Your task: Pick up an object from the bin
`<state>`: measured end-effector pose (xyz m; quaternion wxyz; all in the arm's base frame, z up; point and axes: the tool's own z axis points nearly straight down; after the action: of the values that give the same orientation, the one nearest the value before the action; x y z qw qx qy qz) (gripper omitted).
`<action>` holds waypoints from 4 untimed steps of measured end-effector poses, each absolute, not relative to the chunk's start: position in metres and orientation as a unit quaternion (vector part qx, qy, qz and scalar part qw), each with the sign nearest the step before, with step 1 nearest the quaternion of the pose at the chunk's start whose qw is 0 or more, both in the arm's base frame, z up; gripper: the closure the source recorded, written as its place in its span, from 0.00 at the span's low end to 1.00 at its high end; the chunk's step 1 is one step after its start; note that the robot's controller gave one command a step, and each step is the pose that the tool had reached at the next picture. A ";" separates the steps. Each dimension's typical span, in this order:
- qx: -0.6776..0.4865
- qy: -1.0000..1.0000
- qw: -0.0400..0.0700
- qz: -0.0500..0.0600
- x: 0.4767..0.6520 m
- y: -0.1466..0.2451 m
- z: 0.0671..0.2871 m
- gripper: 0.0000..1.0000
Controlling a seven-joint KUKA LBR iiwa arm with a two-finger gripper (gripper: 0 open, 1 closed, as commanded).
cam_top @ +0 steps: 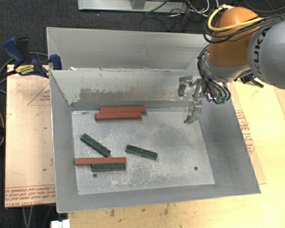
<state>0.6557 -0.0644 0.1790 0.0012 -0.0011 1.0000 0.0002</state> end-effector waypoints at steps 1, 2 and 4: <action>-0.005 1.000 -0.001 0.002 0.639 0.012 0.170 0.00; -0.066 0.998 -0.004 0.002 0.584 0.058 0.105 0.00; -0.043 0.999 0.001 0.001 0.535 0.072 0.071 1.00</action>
Offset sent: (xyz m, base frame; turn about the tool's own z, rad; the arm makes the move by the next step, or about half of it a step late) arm -0.0159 0.0698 -0.0079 -0.0004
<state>0.5355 0.0718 0.0707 0.0005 -0.0434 0.9991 0.0008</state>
